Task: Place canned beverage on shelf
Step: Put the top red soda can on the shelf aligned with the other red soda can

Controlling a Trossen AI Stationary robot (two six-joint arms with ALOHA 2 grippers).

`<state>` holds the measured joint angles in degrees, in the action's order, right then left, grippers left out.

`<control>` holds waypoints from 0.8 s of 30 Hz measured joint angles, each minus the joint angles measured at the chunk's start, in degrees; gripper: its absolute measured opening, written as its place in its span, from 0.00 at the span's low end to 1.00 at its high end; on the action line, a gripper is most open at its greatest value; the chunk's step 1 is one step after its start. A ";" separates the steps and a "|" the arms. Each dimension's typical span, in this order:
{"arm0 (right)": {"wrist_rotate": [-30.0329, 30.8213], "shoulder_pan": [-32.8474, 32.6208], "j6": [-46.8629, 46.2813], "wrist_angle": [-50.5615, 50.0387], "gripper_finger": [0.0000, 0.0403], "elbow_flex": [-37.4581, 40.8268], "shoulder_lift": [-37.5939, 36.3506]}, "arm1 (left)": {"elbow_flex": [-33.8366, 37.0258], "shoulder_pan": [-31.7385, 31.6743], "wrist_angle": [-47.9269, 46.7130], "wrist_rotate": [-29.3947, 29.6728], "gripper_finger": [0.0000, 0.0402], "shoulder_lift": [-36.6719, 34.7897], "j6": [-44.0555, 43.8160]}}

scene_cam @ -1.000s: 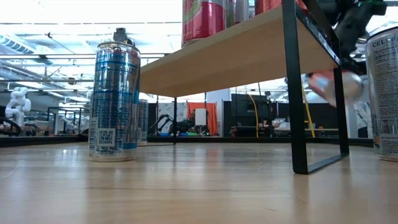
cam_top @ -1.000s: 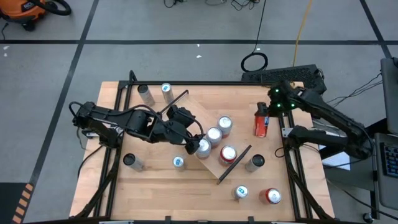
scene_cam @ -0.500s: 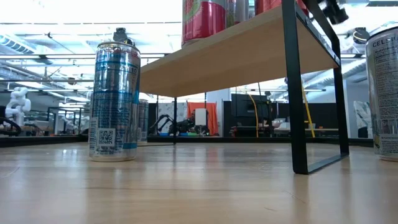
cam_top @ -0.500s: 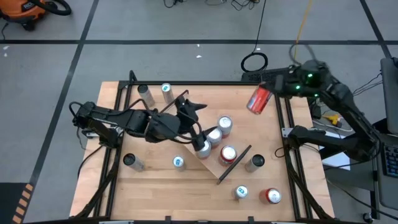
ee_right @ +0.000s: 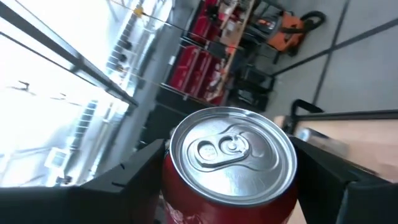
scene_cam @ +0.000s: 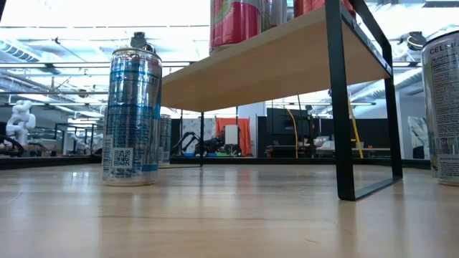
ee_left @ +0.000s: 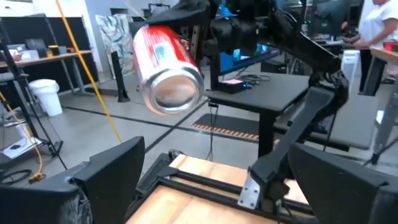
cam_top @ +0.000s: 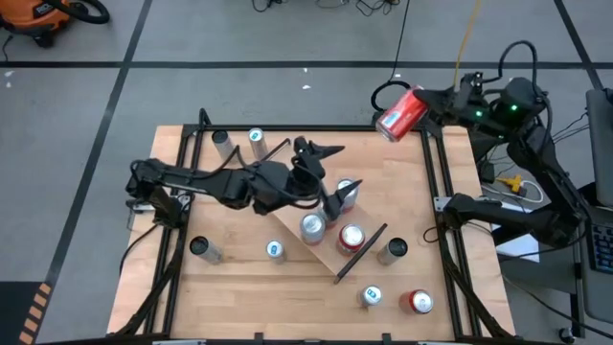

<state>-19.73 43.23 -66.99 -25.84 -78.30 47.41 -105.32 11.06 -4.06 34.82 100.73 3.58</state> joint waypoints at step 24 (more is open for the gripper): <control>4.86 -10.60 -2.24 12.43 0.65 0.04 9.68 | -0.02 -6.52 4.27 2.91 1.00 1.84 -0.25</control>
<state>-14.87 32.63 -69.23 -13.41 -78.26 57.08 -105.34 4.54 0.22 37.73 102.56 3.33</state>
